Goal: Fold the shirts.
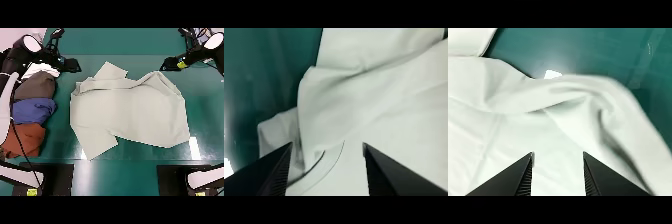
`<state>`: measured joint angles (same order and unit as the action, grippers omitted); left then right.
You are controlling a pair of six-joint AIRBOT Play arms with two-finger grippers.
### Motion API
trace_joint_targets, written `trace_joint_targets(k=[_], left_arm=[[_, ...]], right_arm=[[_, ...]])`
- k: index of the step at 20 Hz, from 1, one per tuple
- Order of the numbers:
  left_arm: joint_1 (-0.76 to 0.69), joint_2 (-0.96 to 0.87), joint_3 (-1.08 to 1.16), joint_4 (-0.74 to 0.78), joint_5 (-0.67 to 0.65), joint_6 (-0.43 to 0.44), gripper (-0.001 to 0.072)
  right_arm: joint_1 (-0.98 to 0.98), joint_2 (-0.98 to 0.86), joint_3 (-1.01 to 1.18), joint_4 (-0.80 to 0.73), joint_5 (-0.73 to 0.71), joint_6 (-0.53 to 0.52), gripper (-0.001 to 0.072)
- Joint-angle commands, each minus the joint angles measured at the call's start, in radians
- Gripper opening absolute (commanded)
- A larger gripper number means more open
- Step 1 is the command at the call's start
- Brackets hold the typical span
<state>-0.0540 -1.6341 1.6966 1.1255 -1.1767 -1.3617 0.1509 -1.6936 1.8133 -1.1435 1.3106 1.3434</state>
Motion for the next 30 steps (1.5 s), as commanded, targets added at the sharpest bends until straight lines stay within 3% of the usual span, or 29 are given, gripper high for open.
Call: trace_joint_targets(k=[1, 5, 9, 13, 18, 24, 25, 26, 27, 28, 30], left_arm=[[0.077, 0.024, 0.023, 0.005, -0.224, -0.002, 0.0528], [0.15, 0.191, -0.206, 0.008, -0.254, -0.003, 0.0529], [0.147, 0.399, -0.629, 0.013, -0.168, -0.004, 0.0529], [0.147, 0.478, -0.95, -0.033, -0.051, -0.021, 0.0529], [0.147, 0.478, -1.102, -0.204, 0.095, 0.061, 0.0529], [0.147, 0.477, -1.105, -0.259, 0.182, 0.061, 0.0526], [0.147, 0.477, -1.105, -0.262, 0.191, 0.063, 0.0419], [0.147, 0.477, -1.105, -0.267, 0.197, 0.076, 0.0233], [0.147, 0.477, -1.104, -0.286, 0.196, 0.101, 0.0108], [0.147, 0.478, -1.102, -0.305, 0.193, 0.127, 0.0024], [0.147, 0.479, -1.077, -0.307, 0.171, 0.141, 0.0025]], right_arm=[[-0.035, 0.031, 0.033, -0.001, 0.136, -0.003, 0.0364], [-0.12, 0.202, -0.176, -0.001, 0.204, -0.002, 0.0364], [-0.195, 0.396, -0.453, -0.001, 0.171, -0.002, 0.0364], [-0.255, 0.535, -0.643, -0.001, 0.1, -0.001, 0.0364], [-0.335, 0.644, -0.797, -0.001, 0.104, -0.001, 0.0365], [-0.484, 0.735, -0.959, -0.006, 0.119, 0.0, 0.0365], [-0.506, 0.745, -0.993, -0.012, 0.122, 0.0, 0.0365], [-0.53, 0.753, -1.023, -0.012, 0.126, 0.0, 0.0365], [-0.558, 0.759, -1.056, -0.012, 0.133, 0.0, 0.0365], [-0.584, 0.763, -1.083, -0.014, 0.142, 0.0, 0.0365], [-0.629, 0.772, -1.136, -0.071, 0.164, 0.002, 0.0365]])
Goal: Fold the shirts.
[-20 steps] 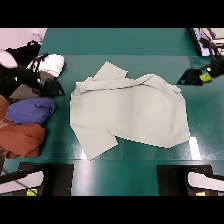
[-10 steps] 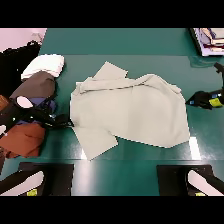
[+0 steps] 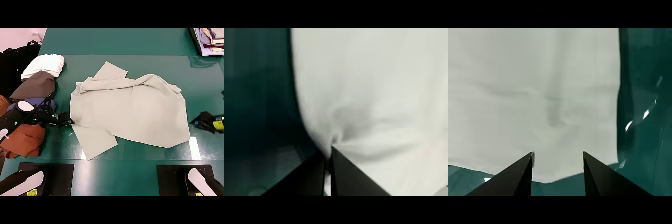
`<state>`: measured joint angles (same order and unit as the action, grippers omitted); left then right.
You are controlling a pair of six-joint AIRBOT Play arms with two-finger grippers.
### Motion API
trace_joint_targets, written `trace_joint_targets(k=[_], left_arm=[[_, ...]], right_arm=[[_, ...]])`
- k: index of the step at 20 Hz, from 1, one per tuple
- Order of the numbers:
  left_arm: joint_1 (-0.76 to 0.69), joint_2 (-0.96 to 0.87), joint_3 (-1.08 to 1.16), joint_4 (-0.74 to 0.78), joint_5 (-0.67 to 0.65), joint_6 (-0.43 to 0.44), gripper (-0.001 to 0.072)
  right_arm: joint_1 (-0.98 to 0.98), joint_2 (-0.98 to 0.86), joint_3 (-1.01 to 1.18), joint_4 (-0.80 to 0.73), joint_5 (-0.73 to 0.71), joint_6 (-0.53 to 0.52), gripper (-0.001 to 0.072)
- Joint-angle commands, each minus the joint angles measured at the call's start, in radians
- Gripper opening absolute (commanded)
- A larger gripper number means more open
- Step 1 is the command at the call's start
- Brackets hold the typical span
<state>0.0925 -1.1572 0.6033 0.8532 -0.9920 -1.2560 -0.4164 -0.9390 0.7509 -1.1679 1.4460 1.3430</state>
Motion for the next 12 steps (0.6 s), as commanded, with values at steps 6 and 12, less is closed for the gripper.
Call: trace_joint_targets(k=[6, 12], left_arm=[[0.0, 0.002, 0.092, -0.038, -0.037, 0.045, 0.0025], [0.0, 0.002, 0.095, -0.039, -0.037, 0.045, 0.0025]], right_arm=[[-0.043, 0.016, -0.226, -0.055, 0.018, 0.02, 0.0464], [0.151, 0.01, -0.29, -0.006, -0.119, 0.09, 0.0445]])
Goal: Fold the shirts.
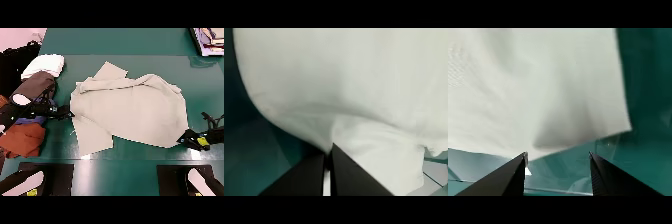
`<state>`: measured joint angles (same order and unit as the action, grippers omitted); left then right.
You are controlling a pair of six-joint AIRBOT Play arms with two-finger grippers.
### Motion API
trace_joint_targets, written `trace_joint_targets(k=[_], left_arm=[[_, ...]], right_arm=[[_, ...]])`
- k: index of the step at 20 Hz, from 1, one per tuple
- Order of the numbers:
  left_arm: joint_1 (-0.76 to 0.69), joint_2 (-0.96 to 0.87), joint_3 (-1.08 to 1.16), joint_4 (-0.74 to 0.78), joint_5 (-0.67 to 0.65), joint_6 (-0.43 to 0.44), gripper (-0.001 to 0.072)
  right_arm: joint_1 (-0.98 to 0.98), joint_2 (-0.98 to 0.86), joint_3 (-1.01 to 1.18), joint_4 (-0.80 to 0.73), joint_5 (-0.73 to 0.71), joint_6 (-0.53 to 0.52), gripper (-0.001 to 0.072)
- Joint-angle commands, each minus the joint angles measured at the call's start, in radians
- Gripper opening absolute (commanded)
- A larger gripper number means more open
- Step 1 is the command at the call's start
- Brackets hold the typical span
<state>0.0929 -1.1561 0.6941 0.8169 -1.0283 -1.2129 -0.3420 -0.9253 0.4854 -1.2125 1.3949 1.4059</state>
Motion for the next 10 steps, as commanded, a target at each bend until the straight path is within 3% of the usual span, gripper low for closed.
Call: trace_joint_targets(k=[1, 2, 3, 5, 10], left_arm=[[0.0, 0.001, 0.004, -0.003, -0.001, 0.002, 0.0025], [0.0, 0.001, 0.004, -0.002, -0.002, 0.002, 0.0026], [0.0, 0.001, 0.004, -0.002, -0.002, 0.002, 0.0026], [0.0, 0.002, 0.008, -0.002, -0.003, 0.002, 0.0025], [0.002, 0.109, 0.148, 0.006, -0.004, -0.021, 0.0024]], right_arm=[[0.102, -0.02, -0.017, 0.061, -0.087, 0.027, 0.0442], [0.127, -0.043, -0.01, 0.072, -0.1, 0.031, 0.042], [0.155, -0.077, 0.001, 0.07, -0.107, 0.034, 0.0333], [0.213, -0.143, 0.029, 0.068, -0.11, 0.032, 0.0042], [0.338, -0.164, 0.207, 0.066, -0.064, 0.033, 0.0017]])
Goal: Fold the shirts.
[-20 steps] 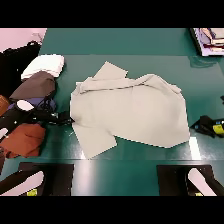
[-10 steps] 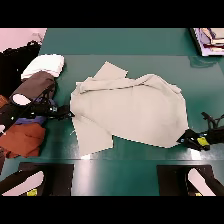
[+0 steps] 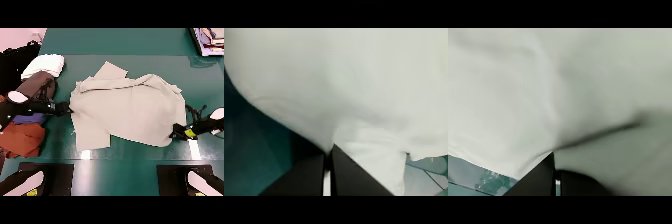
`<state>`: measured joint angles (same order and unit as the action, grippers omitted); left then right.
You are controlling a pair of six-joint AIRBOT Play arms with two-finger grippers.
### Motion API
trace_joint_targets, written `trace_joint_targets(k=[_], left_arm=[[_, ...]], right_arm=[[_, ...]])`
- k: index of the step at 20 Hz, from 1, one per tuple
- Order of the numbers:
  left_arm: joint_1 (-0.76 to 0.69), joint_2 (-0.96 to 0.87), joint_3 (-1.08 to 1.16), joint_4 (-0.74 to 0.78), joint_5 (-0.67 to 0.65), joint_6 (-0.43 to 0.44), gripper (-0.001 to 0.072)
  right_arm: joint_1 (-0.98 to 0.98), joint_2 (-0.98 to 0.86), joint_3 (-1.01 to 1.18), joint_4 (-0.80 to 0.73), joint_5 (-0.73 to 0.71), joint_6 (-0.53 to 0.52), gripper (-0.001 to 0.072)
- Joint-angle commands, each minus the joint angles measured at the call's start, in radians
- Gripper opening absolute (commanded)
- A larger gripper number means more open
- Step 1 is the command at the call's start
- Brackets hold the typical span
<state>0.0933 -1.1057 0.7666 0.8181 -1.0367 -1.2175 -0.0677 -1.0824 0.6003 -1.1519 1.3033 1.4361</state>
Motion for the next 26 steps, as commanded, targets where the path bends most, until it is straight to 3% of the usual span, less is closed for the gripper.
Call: trace_joint_targets(k=[1, 9, 13, 17, 21, 24, 26], left_arm=[[0.002, 0.098, 0.135, 0.007, -0.001, -0.018, 0.0025], [0.002, 0.289, 0.845, 0.011, -0.103, -0.082, 0.0025], [0.002, 0.289, 1.149, 0.012, -0.193, -0.146, 0.0025], [0.002, 0.289, 1.37, 0.008, -0.166, -0.146, 0.0024], [0.002, 0.286, 1.395, 0.011, -0.151, -0.146, 0.0024], [0.002, 0.266, 1.216, 0.016, -0.153, -0.146, 0.0025], [0.002, 0.221, 1.065, 0.016, -0.164, -0.145, 0.0025]], right_arm=[[0.073, 0.019, 0.149, 0.005, 0.035, 0.003, 0.0017], [0.074, 0.306, 0.731, -0.003, -0.084, 0.003, 0.0017], [0.074, 0.36, 0.993, -0.035, -0.114, 0.004, 0.0017], [0.074, 0.338, 1.213, -0.116, -0.057, 0.004, 0.0017], [0.074, 0.22, 1.417, -0.162, 0.092, 0.019, 0.0017], [0.074, 0.082, 1.473, -0.157, 0.2, 0.023, 0.0017], [0.074, 0.004, 1.395, -0.158, 0.225, 0.023, 0.0017]])
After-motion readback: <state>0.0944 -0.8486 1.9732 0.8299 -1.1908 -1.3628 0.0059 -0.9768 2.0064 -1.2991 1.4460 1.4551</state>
